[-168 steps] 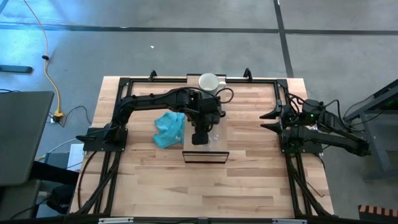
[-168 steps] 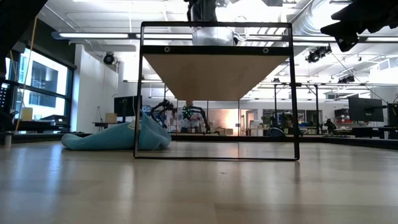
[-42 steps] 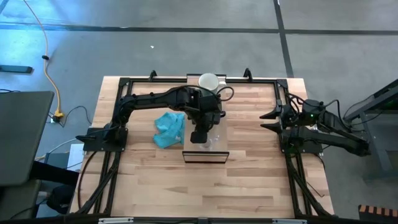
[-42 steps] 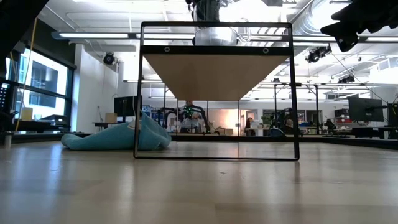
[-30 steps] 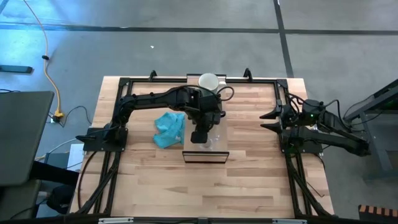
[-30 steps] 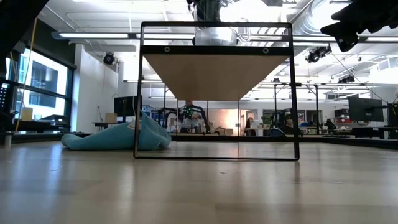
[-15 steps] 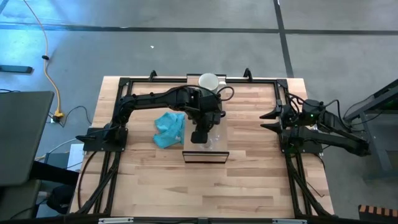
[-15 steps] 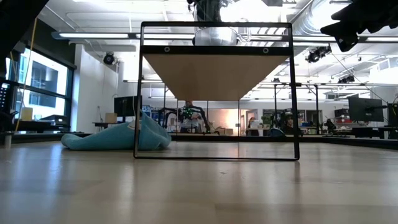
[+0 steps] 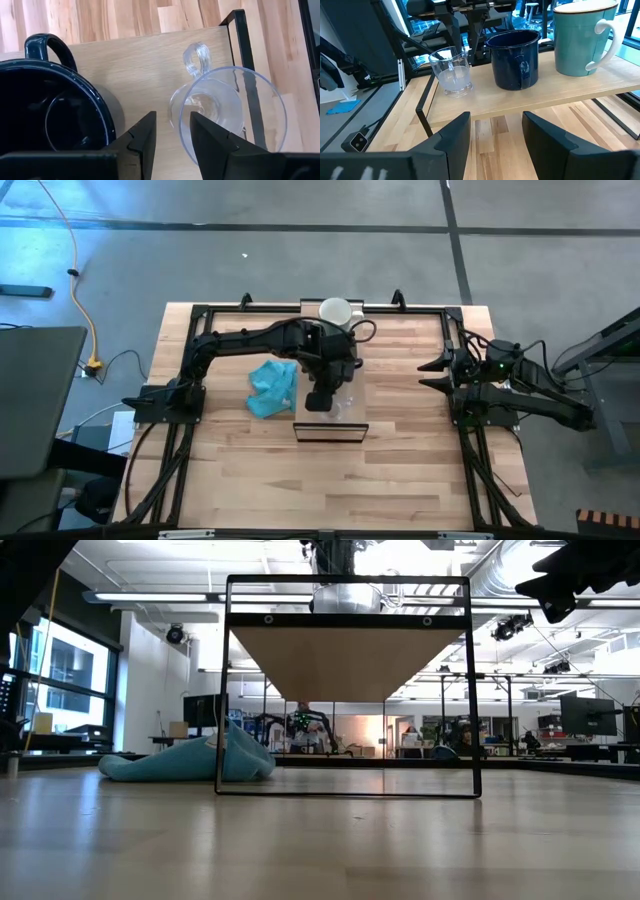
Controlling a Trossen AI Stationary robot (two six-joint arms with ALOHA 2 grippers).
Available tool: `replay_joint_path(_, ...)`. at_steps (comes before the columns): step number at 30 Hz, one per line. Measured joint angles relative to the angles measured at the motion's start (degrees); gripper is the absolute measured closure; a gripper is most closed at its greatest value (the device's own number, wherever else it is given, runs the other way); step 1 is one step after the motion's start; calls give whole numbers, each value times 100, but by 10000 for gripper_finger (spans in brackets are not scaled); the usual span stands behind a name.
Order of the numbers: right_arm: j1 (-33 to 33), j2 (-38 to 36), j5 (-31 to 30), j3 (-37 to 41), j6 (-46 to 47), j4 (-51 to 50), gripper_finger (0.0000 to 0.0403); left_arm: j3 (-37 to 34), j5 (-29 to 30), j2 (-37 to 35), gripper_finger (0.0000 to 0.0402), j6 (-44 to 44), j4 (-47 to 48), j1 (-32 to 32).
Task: Stack small to large cups/mugs on shelf
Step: Return to Home Position
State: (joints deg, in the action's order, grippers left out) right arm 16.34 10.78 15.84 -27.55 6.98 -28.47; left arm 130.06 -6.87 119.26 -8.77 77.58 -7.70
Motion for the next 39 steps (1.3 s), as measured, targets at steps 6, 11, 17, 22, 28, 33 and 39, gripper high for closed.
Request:
replay_joint_path(6, 0, 1, 0, 0, -2, 0, 231, 0, -20, 0, 296, -134, -37, 70)
replay_joint_path(11, 2, -1, 0, 0, -36, 0, 231, 0, -20, 0, 296, -164, -72, 105)
replay_joint_path(17, 1, 0, 0, -1, -39, 0, 231, 0, -20, 0, 296, -195, -125, 138)
replay_joint_path(22, 2, -1, 0, 0, -39, 0, 231, 0, -22, 0, 296, -195, -125, 140)
replay_joint_path(28, 2, -1, 0, 0, -39, 0, 231, 0, -17, 0, 296, -193, -125, 135)
replay_joint_path(33, 2, 1, 0, 0, -39, 0, 231, 0, 43, 0, 296, -193, -131, 135)
replay_joint_path(39, 2, 1, -1, 0, -39, 0, 231, 0, 32, 0, 296, -147, -127, 135)
